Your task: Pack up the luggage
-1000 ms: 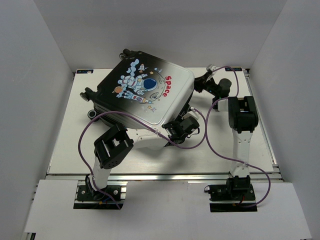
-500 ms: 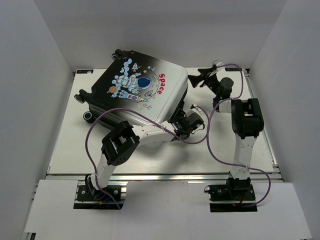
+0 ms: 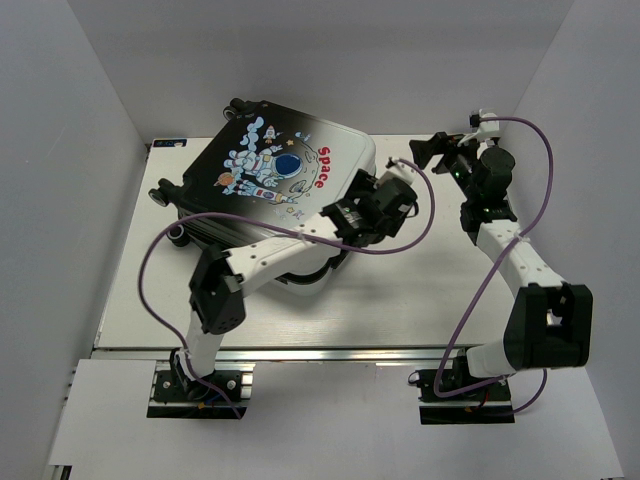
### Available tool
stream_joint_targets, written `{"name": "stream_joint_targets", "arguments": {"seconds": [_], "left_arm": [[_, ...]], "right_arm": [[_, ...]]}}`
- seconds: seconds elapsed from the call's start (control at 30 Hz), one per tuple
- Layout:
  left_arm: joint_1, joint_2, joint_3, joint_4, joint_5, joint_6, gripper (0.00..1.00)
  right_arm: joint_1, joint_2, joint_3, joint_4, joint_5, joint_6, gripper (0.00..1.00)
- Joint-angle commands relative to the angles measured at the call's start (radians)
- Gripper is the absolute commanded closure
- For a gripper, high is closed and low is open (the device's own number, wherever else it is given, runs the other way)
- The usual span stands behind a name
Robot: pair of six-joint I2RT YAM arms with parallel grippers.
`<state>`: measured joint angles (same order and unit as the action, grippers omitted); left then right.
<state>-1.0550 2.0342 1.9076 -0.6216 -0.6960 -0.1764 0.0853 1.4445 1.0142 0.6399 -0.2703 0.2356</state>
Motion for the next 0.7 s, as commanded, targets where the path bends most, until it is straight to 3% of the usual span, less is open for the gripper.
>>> {"name": "stream_joint_targets", "arguments": {"seconds": [0.0, 0.17, 0.3, 0.47, 0.67], "left_arm": [[-0.009, -0.161, 0.033, -0.027, 0.093, 0.022, 0.02], [-0.019, -0.32, 0.056, -0.167, 0.216, -0.119, 0.02], [-0.008, -0.549, -0.164, -0.213, 0.162, -0.274, 0.02], [-0.008, -0.796, -0.378, -0.329, 0.124, -0.483, 0.02], [-0.008, -0.876, -0.456, -0.368, 0.092, -0.569, 0.02]], "right_arm": [[-0.004, -0.112, -0.017, -0.392, 0.158, 0.034, 0.11], [-0.001, -0.278, -0.034, -0.753, 0.368, 0.09, 0.11], [-0.001, -0.418, -0.086, -0.931, 0.425, 0.1, 0.11], [-0.001, -0.611, -0.21, -0.994, 0.438, 0.128, 0.11], [-0.001, -0.699, -0.246, -1.069, 0.476, 0.088, 0.11]]}}
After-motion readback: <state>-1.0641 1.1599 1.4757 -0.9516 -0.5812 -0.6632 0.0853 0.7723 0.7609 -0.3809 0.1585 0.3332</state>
